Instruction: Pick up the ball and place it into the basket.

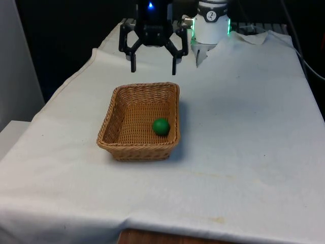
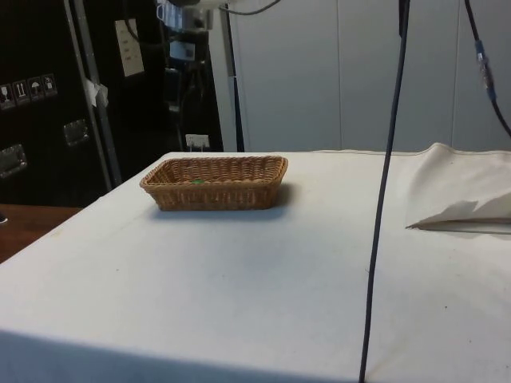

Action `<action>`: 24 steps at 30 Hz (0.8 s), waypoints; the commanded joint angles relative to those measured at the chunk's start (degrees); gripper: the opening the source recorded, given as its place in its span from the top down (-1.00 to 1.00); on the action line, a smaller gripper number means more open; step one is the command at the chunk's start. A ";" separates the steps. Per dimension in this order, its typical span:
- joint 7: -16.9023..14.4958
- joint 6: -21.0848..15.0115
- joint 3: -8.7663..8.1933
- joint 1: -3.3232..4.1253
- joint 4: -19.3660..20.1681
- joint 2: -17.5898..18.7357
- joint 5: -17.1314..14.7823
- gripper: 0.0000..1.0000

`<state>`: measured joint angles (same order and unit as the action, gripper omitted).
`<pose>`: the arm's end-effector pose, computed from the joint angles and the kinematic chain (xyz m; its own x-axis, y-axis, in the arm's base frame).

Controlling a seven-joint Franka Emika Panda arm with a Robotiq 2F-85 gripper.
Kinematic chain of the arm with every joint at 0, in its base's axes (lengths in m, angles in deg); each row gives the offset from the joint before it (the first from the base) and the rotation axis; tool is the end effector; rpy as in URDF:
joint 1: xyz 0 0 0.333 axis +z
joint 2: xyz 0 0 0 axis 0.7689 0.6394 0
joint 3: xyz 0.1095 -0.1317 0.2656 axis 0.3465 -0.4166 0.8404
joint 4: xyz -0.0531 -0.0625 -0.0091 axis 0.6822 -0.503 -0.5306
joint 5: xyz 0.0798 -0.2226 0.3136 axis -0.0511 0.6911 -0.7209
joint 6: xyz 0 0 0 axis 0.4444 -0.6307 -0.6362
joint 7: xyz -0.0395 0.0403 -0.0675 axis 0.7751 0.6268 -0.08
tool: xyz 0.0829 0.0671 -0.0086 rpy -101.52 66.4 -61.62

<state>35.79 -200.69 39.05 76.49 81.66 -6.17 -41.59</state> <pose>0.6447 -0.1067 0.3411 0.9760 0.0377 0.2145 0.0305 -0.9989 0.0368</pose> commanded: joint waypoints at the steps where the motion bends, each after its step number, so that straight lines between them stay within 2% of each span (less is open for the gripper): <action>1: 1.20 0.06 -0.46 0.97 0.46 -0.46 0.97 -1.00; 3: 2.12 0.17 -0.17 1.32 0.52 -0.97 1.72 -1.00; 4: 1.83 0.23 0.63 0.63 0.11 -0.92 1.43 -1.00; 5: 3.15 0.29 0.17 1.66 0.57 -1.43 2.58 -1.00; 11: 6.59 0.57 1.60 2.35 0.92 -2.92 5.61 -1.00; 12: 6.02 0.40 2.23 1.72 0.69 -2.81 5.10 -1.00; 13: 7.05 0.63 1.83 2.46 0.97 -3.09 5.96 -1.00; 19: 10.14 1.32 3.44 2.86 0.97 -4.13 8.08 -1.00; 20: 10.54 1.43 3.67 2.86 0.97 -4.30 8.37 -1.00; 21: 9.57 1.20 4.07 2.18 0.74 -4.01 7.51 -1.00; 22: 10.89 1.49 3.84 2.86 0.97 -4.41 8.54 -1.00; 24: 11.80 1.72 4.30 3.04 0.97 -4.70 9.17 -1.00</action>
<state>46.62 -199.25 43.80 78.84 82.41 -10.58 -33.17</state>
